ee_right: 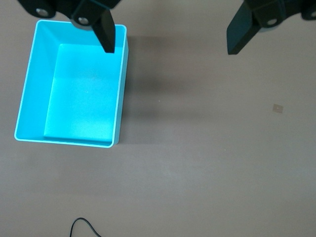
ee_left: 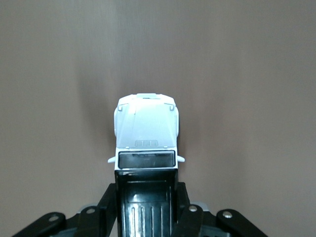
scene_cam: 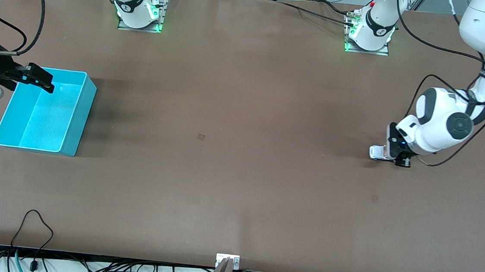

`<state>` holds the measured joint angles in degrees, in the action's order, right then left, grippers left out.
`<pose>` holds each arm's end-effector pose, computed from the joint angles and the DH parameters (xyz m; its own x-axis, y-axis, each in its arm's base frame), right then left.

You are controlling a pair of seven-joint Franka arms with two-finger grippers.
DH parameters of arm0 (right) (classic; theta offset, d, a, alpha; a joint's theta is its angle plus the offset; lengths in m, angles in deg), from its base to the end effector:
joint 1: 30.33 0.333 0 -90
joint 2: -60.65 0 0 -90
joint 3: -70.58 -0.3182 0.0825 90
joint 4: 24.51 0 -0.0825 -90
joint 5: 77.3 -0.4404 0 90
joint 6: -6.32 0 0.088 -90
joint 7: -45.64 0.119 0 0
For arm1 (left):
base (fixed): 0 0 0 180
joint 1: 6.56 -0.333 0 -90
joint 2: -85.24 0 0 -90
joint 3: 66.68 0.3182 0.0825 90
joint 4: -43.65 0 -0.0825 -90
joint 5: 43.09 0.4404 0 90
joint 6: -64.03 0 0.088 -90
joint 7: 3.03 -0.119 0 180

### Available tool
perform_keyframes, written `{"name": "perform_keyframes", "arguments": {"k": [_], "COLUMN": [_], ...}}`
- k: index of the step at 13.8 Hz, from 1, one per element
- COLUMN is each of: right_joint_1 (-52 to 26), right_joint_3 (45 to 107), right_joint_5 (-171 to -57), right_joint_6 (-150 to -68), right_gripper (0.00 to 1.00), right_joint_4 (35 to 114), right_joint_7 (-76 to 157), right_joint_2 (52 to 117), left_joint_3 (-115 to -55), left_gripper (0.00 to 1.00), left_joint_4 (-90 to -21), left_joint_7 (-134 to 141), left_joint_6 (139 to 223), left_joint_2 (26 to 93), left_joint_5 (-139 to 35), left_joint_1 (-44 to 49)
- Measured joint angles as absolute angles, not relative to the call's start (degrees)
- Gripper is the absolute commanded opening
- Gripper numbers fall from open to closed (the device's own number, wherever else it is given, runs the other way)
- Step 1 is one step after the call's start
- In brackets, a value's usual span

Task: Wind and store white jeep toy
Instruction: 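Grasp the jeep with the left gripper and drag it backward, then open the left gripper and lift it off the jeep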

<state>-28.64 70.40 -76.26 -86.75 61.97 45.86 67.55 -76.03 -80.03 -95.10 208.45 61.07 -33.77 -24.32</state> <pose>0.6517 0.0191 0.5759 0.9995 0.0297 -0.0054 0.0298 -0.9994 0.0178 0.5859 0.0816 0.1399 -0.0124 -0.9997 -0.0191 -0.9986 0.0113 0.0525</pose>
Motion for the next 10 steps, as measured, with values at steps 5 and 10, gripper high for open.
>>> {"name": "perform_keyframes", "arguments": {"k": [5, 10], "right_joint_1": [-28.0, -28.2], "right_joint_3": [70.1, 71.0], "right_joint_5": [-76.3, -77.2], "right_joint_6": [-86.8, -86.8], "right_gripper": [1.0, 1.0], "right_joint_4": [62.0, 61.6], "right_joint_7": [45.9, 45.9], "right_joint_2": [66.6, 65.0], "left_joint_3": [-75.8, -75.8], "left_gripper": [0.17, 0.23], "left_joint_4": [-78.5, -75.1], "left_joint_7": [-104.2, -112.8], "left_joint_6": [208.5, 208.5], "left_joint_2": [60.1, 58.0], "left_joint_5": [-33.8, -33.8], "left_joint_1": [-33.3, -38.8]}}
